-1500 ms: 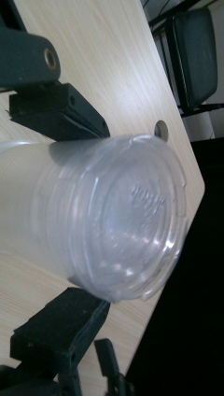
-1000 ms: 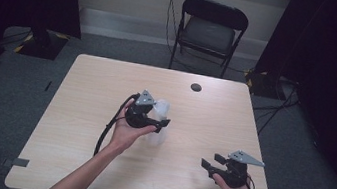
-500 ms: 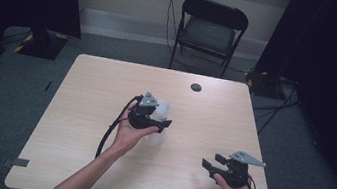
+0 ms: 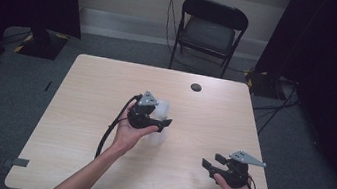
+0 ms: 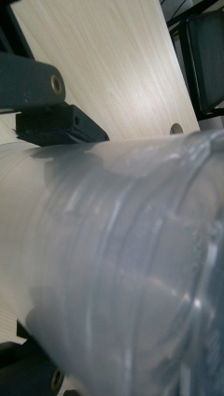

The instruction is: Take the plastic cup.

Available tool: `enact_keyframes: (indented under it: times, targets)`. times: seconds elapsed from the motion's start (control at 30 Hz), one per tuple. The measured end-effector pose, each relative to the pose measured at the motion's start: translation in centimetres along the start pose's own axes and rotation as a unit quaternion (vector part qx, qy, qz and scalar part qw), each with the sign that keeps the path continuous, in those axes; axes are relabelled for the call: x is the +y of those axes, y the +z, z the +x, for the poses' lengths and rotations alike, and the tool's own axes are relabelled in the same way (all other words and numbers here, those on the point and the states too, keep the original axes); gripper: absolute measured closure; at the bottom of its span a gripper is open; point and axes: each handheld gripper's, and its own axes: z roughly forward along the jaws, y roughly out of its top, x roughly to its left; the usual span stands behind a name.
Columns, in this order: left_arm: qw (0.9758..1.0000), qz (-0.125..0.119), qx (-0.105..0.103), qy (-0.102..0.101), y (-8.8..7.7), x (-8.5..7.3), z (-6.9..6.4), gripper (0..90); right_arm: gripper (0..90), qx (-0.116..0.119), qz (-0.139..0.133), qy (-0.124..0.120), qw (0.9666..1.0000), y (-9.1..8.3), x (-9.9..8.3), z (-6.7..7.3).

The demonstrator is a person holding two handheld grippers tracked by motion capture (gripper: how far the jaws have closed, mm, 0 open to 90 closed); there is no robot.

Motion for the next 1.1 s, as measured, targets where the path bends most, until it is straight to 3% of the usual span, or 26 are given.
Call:
enact_keyframes:
  times: [0.23,0.67,0.77,1.1]
  targets:
    - [1.0000,-0.004,0.001,-0.002,-0.4,0.4,-0.3,30.6,35.5,0.001,0.001,0.000,1.0000,0.0,0.0,0.0]
    - [0.9992,-0.034,-0.008,-0.018,-1.4,1.2,-0.3,31.6,35.3,0.001,0.000,0.001,1.0000,0.0,0.0,0.0]
    - [0.9984,-0.042,-0.008,-0.037,-1.7,1.4,-0.1,31.6,35.3,0.001,-0.001,0.000,1.0000,0.0,0.0,0.0]
    - [0.9976,-0.061,-0.011,-0.029,-2.4,1.9,-0.5,31.9,35.3,0.001,-0.001,0.000,1.0000,0.0,0.0,0.0]
